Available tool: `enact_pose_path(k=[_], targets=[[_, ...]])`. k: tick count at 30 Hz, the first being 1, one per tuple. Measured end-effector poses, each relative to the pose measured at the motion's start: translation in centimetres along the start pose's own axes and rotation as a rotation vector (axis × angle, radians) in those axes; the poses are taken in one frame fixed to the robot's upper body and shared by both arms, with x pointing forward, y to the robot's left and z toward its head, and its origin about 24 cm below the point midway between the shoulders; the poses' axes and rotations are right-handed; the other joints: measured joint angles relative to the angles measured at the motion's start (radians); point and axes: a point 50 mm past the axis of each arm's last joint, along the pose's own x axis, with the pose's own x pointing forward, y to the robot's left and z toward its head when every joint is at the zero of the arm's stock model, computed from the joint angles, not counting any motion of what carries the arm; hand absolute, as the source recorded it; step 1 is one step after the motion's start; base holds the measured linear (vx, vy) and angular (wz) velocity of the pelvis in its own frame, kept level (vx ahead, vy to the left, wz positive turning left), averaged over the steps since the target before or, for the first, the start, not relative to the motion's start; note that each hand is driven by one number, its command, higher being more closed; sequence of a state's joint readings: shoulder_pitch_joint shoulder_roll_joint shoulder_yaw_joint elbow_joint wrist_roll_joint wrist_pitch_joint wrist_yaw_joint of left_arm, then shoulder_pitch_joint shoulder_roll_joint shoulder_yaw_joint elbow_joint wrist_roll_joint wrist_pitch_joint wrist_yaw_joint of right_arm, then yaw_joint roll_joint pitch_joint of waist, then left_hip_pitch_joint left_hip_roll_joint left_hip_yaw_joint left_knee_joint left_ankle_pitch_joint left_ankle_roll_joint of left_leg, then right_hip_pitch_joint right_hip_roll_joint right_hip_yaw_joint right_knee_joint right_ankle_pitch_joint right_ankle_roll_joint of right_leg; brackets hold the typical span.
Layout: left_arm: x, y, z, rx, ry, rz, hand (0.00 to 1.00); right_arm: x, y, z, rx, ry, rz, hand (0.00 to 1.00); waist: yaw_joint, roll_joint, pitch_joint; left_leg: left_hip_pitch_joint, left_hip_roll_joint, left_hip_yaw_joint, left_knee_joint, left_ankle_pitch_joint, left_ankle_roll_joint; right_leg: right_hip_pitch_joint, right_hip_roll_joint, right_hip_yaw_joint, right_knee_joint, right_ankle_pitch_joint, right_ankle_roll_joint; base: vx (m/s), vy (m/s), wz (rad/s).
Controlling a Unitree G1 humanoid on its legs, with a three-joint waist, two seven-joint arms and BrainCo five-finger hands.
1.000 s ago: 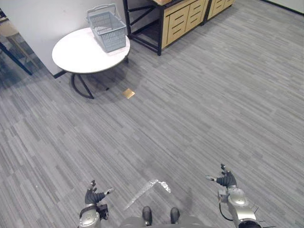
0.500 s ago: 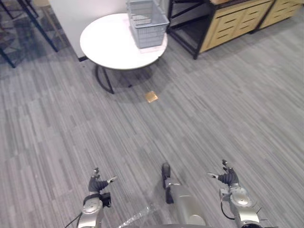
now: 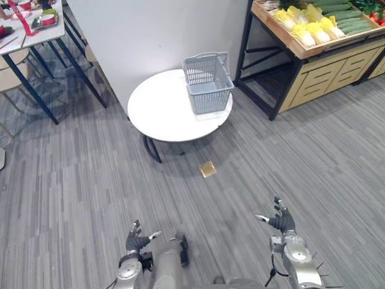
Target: Pick vegetable in the basket
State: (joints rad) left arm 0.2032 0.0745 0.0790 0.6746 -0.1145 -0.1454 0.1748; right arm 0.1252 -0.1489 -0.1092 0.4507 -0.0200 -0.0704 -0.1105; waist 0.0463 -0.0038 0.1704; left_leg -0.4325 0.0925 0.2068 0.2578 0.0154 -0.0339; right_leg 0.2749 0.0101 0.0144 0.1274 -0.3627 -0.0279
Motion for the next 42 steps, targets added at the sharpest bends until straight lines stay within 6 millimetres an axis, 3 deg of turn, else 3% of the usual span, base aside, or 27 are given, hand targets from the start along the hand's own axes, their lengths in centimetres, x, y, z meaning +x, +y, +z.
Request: enact_pose_path(k=[1, 2, 3, 4, 5, 6, 8, 10, 12, 13, 14, 15, 16, 17, 19, 20, 22, 24, 25, 27, 29, 31, 35, 40, 42], targets=[[-0.1, 0.2, -0.3, 0.001, 0.011, 0.007, 0.0, -0.1, 0.1, -0.3, 0.002, 0.011, 0.003, 0.0, 0.006, -0.019, -0.019, -0.007, -0.016, 0.024, 0.043, 0.009, 0.015, -0.003, -0.024, 0.022, 0.036, -0.026, 0.03, 0.74, 0.251, -0.82], [-0.4, 0.2, -0.9, 0.001, 0.033, 0.007, 0.0, -0.3, 0.2, -0.9, -0.002, 0.034, 0.006, 0.0, 0.006, -0.042, -0.041, -0.006, -0.035, 0.042, 0.105, 0.026, 0.078, -0.051, -0.06, 0.049, 0.196, -0.055, 0.072, 0.77, 0.248, -0.42], [-0.3, 0.2, -0.8, 0.004, 0.032, 0.007, 0.0, -0.5, 0.3, -1.7, -0.009, 0.069, 0.01, 0.0, -0.006, -0.072, -0.06, 0.006, -0.064, 0.054, 0.135, -0.016, 0.108, -0.117, -0.092, 0.061, 0.365, -0.038, 0.102, 0.94, 0.297, -0.22], [0.0, 0.2, -0.3, 0.006, 0.019, 0.004, 0.0, -0.6, 0.5, -2.1, -0.019, 0.088, 0.016, 0.0, -0.012, -0.095, -0.061, 0.058, -0.095, 0.065, 0.142, -0.072, 0.129, -0.195, -0.119, 0.069, 0.587, 0.073, 0.173, 0.91, 0.303, 0.04], [0.2, 0.2, 0.1, 0.011, 0.007, 0.004, 0.0, -0.4, 0.8, -1.9, -0.027, 0.081, 0.027, 0.0, -0.025, -0.1, -0.056, 0.127, -0.113, 0.066, 0.139, -0.123, 0.139, -0.258, -0.139, 0.067, 0.775, 0.166, 0.173, 0.74, 0.241, 0.0], [0.2, 0.3, 0.1, 0.013, 0.008, 0.007, 0.0, -0.2, 1.0, -1.5, -0.029, 0.069, 0.032, 0.0, -0.032, -0.096, -0.053, 0.173, -0.119, 0.067, 0.137, -0.147, 0.144, -0.287, -0.145, 0.059, 0.852, 0.156, 0.153, 0.67, 0.221, -0.14], [0.2, 0.2, 0.1, 0.022, 0.005, -0.001, 0.0, 0.3, 1.5, -0.5, -0.061, 0.03, 0.059, 0.0, -0.036, -0.056, -0.042, 0.358, -0.121, 0.065, 0.066, -0.221, 0.161, -0.401, -0.145, -0.018, 0.945, 0.085, 0.058, 0.66, 0.193, -0.21], [0.6, 0.2, 0.9, 0.037, -0.018, -0.008, 0.0, 0.3, 2.0, -0.4, -0.077, 0.022, 0.082, 0.0, -0.039, -0.039, -0.039, 0.439, -0.118, 0.05, 0.009, -0.23, 0.154, -0.495, -0.12, -0.07, 0.872, 0.05, 0.06, 0.56, 0.099, 0.22], [1.1, 0.2, 1.6, 0.053, -0.038, -0.012, 0.0, 0.4, 2.5, 0.0, -0.1, 0.006, 0.103, 0.0, -0.065, -0.027, -0.025, 0.528, -0.108, 0.009, -0.037, -0.236, 0.139, -0.594, -0.074, -0.109, 0.558, 0.062, 0.06, 0.56, 0.022, 0.62], [1.2, 0.2, 1.7, 0.054, -0.037, -0.012, 0.0, 0.5, 2.5, 0.2, -0.102, 0.003, 0.102, 0.0, -0.073, -0.037, -0.028, 0.549, -0.107, -0.004, -0.045, -0.24, 0.132, -0.605, -0.062, -0.102, 0.452, 0.091, 0.061, 0.57, -0.025, 0.77], [1.3, 0.5, 1.8, 0.063, -0.039, -0.007, 0.0, 0.6, 2.4, 0.4, -0.103, -0.007, 0.1, 0.0, -0.088, -0.033, -0.026, 0.571, -0.11, -0.035, -0.055, -0.255, 0.106, -0.612, -0.035, -0.067, 0.25, 0.187, 0.064, 0.69, -0.098, 0.98], [1.3, 0.8, 1.6, 0.084, -0.032, -0.003, 0.0, 0.6, 2.3, 0.8, -0.1, -0.024, 0.095, 0.0, -0.088, -0.07, -0.03, 0.614, -0.126, -0.083, -0.053, -0.292, 0.053, -0.612, -0.029, -0.003, 0.084, 0.329, 0.069, 0.58, -0.093, 0.91], [1.3, 0.8, 1.6, 0.086, -0.032, -0.003, 0.0, 0.5, 2.3, 0.8, -0.1, -0.026, 0.096, 0.0, -0.089, -0.073, -0.028, 0.621, -0.132, -0.096, -0.049, -0.3, 0.047, -0.612, -0.031, 0.007, 0.084, 0.364, 0.068, 0.62, -0.17, 1.1], [1.3, 0.4, 1.3, 0.091, -0.018, -0.013, 0.0, 0.4, 1.8, 0.8, -0.103, -0.031, 0.083, 0.0, -0.092, -0.078, -0.036, 0.638, -0.119, -0.153, -0.018, -0.333, 0.023, -0.608, -0.032, 0.018, 0.142, 0.453, 0.044, 0.37, -0.136, 0.82], [1.2, -0.5, 1.1, 0.098, -0.015, -0.037, 0.0, 0.3, 1.6, 1.9, -0.105, -0.079, 0.077, 0.0, -0.088, -0.035, -0.037, 0.601, -0.07, -0.197, 0.081, -0.324, 0.001, -0.587, -0.021, -0.055, 0.168, 0.4, 0.019, 0.56, -0.217, 0.96], [1.1, -1.2, 1.1, 0.09, -0.016, -0.051, 0.0, 0.0, 1.6, 3.1, -0.103, -0.138, 0.079, 0.0, -0.091, -0.009, -0.026, 0.545, -0.038, -0.207, 0.226, -0.302, -0.026, -0.546, -0.008, -0.099, 0.156, 0.384, 0.006, 0.52, -0.217, 0.8], [0.8, -1.9, 0.6, 0.07, 0.001, -0.061, 0.0, -0.1, 2.3, 5.2, -0.104, -0.228, 0.097, 0.0, -0.085, 0.002, -0.019, 0.443, 0.011, -0.2, 0.475, -0.243, -0.04, -0.455, 0.009, -0.1, 0.112, 0.359, -0.013, 0.48, -0.199, 0.65], [0.6, -2.4, 0.4, 0.075, 0.006, -0.08, 0.0, -0.3, 2.7, 6.4, -0.107, -0.288, 0.109, 0.0, -0.084, -0.011, -0.018, 0.398, 0.044, -0.159, 0.542, -0.267, -0.002, -0.365, 0.013, -0.098, 0.058, 0.348, -0.017, 0.35, -0.15, 0.42], [0.5, -2.7, 0.4, 0.085, 0.002, -0.094, 0.0, -0.1, 2.8, 7.2, -0.123, -0.325, 0.106, 0.0, -0.073, -0.017, -0.022, 0.374, 0.045, -0.139, 0.481, -0.282, 0.013, -0.335, 0.01, -0.088, 0.033, 0.341, -0.022, 0.29, -0.131, -0.05], [0.5, -2.8, 0.5, 0.1, -0.001, -0.103, 0.0, 0.4, 2.7, 8.5, -0.151, -0.371, 0.1, 0.0, -0.06, -0.009, -0.023, 0.361, 0.036, -0.131, 0.294, -0.289, -0.003, -0.332, 0.009, -0.076, 0.02, 0.341, -0.022, 0.19, -0.066, -0.33], [0.5, -3.0, 0.4, 0.107, 0.003, -0.121, 0.0, 0.8, 1.9, 9.4, -0.219, -0.404, 0.08, 0.0, -0.06, 0.025, -0.021, 0.368, 0.03, -0.154, 0.064, -0.227, -0.037, -0.338, 0.02, -0.073, 0.008, 0.341, -0.006, 0.1, 0.03, -0.43], [0.5, -3.0, 0.2, 0.126, 0.007, -0.126, 0.0, 0.9, 1.2, 9.3, -0.278, -0.402, 0.065, 0.0, -0.063, 0.051, -0.02, 0.382, 0.034, -0.162, -0.011, -0.15, -0.048, -0.343, 0.036, -0.057, 0.01, 0.333, 0.011, 0.06, 0.132, -0.39], [0.8, -1.9, 0.4, 0.161, 0.002, -0.107, 0.0, 1.1, 0.8, 9.9, -0.374, -0.435, 0.039, 0.0, -0.071, 0.033, -0.027, 0.426, -0.001, -0.1, -0.12, -0.119, -0.031, -0.347, 0.006, 0.008, -0.046, 0.365, 0.055, 0.03, 0.129, -0.38], [1.0, -0.7, 0.5, 0.194, -0.002, -0.087, 0.0, 2.5, 1.8, 14.1, -0.564, -0.578, 0.069, 0.0, -0.077, 0.033, -0.027, 0.431, -0.028, -0.066, -0.155, -0.098, -0.01, -0.346, -0.015, 0.04, -0.11, 0.411, 0.073, 0.01, 0.087, -0.19], [1.2, -0.4, 0.8, 0.21, -0.016, -0.085, 0.0, 3.6, 2.9, 16.1, -0.673, -0.628, 0.087, 0.0, -0.066, 0.034, -0.026, 0.424, -0.037, -0.066, -0.158, -0.094, -0.003, -0.344, -0.023, 0.041, -0.134, 0.43, 0.079, -0.01, 0.058, -0.03]])
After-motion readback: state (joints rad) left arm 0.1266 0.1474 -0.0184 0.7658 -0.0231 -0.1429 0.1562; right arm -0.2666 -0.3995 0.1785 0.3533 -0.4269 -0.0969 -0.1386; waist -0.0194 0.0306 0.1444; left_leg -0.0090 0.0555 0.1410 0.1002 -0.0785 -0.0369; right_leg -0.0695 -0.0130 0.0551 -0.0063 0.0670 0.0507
